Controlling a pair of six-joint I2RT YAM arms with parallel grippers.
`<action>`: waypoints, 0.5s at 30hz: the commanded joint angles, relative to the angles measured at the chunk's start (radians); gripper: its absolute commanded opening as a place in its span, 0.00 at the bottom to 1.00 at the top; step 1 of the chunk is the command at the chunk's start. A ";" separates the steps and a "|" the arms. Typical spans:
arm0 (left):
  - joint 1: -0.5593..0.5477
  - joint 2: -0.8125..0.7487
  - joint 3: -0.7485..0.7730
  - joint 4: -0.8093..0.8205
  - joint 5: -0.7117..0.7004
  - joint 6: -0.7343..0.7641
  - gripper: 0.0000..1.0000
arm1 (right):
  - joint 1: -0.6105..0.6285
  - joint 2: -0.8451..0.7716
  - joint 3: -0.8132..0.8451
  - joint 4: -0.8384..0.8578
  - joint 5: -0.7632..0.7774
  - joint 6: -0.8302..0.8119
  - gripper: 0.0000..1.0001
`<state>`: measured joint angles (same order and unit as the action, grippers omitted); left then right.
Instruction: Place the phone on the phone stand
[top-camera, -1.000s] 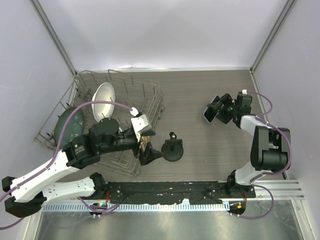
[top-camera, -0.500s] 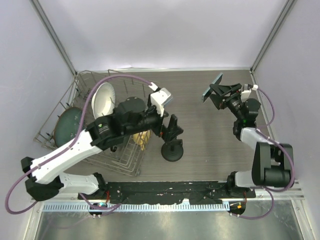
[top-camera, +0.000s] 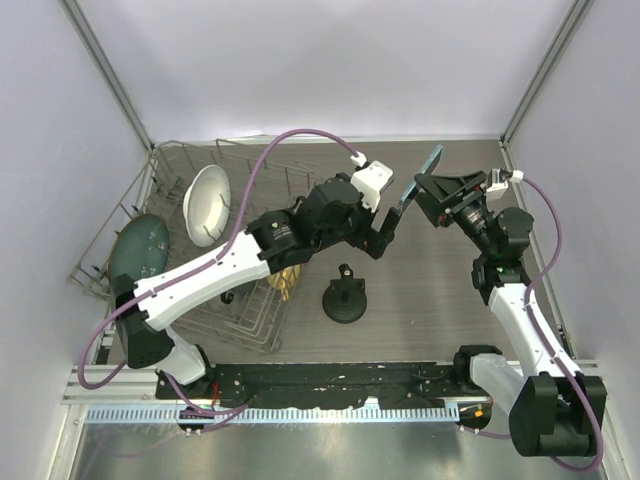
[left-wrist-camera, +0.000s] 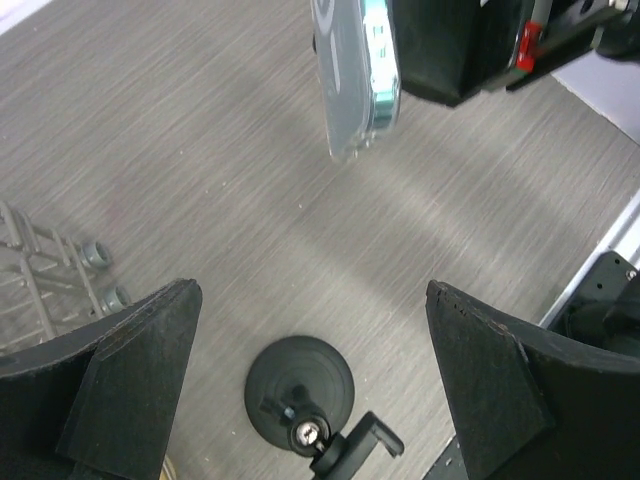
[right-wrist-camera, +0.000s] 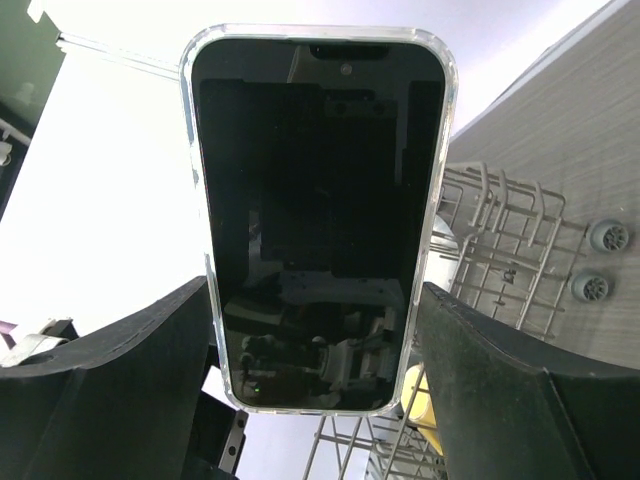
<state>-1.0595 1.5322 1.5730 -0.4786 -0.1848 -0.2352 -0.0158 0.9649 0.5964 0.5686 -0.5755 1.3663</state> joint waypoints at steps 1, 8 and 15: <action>0.000 0.006 0.062 0.121 -0.025 0.019 0.99 | 0.014 -0.061 0.031 -0.026 0.040 0.033 0.01; -0.016 0.045 0.079 0.172 0.008 0.013 0.87 | 0.016 -0.104 0.013 -0.059 0.045 0.047 0.00; -0.023 0.109 0.148 0.156 -0.015 0.007 0.73 | 0.016 -0.156 -0.020 -0.087 0.045 0.048 0.00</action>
<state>-1.0740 1.6184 1.6577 -0.3775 -0.1837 -0.2283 -0.0063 0.8612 0.5808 0.4217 -0.5392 1.3945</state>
